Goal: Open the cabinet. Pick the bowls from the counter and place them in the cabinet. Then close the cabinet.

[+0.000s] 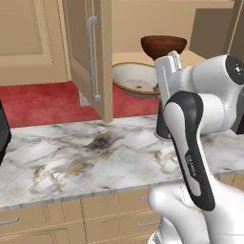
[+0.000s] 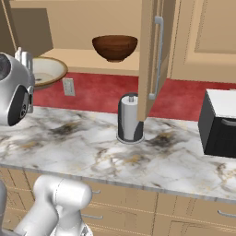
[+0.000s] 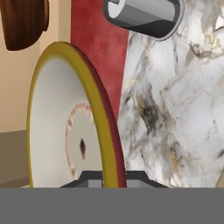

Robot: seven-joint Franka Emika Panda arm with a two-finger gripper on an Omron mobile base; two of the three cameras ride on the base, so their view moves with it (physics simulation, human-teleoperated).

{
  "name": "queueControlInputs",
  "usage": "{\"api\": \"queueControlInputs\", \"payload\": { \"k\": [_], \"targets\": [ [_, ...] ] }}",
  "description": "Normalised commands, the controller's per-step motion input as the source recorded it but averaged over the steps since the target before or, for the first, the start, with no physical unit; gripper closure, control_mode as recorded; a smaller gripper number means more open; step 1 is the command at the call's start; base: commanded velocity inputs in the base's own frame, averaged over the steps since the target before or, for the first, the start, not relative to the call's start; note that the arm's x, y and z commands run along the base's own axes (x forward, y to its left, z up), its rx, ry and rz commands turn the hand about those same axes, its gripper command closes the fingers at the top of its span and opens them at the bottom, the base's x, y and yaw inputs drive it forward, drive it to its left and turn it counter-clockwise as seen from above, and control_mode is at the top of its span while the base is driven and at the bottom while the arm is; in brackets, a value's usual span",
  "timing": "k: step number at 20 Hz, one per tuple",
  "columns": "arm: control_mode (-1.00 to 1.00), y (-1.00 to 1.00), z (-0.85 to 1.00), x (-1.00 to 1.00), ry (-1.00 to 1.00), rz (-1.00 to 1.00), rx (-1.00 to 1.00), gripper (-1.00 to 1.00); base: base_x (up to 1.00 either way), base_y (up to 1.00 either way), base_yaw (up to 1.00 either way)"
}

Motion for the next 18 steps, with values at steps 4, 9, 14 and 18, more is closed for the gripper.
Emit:
{"api": "queueControlInputs", "payload": {
  "k": [4, 9, 14, 18],
  "targets": [
    [-1.00, 0.22, 0.18, 0.15, 0.00, 0.00, 0.00, 1.00, 0.00, 0.00, 0.00],
    [-1.00, 0.10, 0.29, 0.29, 0.00, 0.00, 0.00, 1.00, 0.00, 0.00, 0.00],
    [-1.00, 0.00, 0.23, 0.49, 0.00, 0.00, 0.01, 1.00, 0.00, 0.00, 0.00],
    [-1.00, 0.00, 0.11, 0.60, 0.00, 0.00, 0.01, 1.00, 0.00, 0.00, 0.00]
  ]
}}
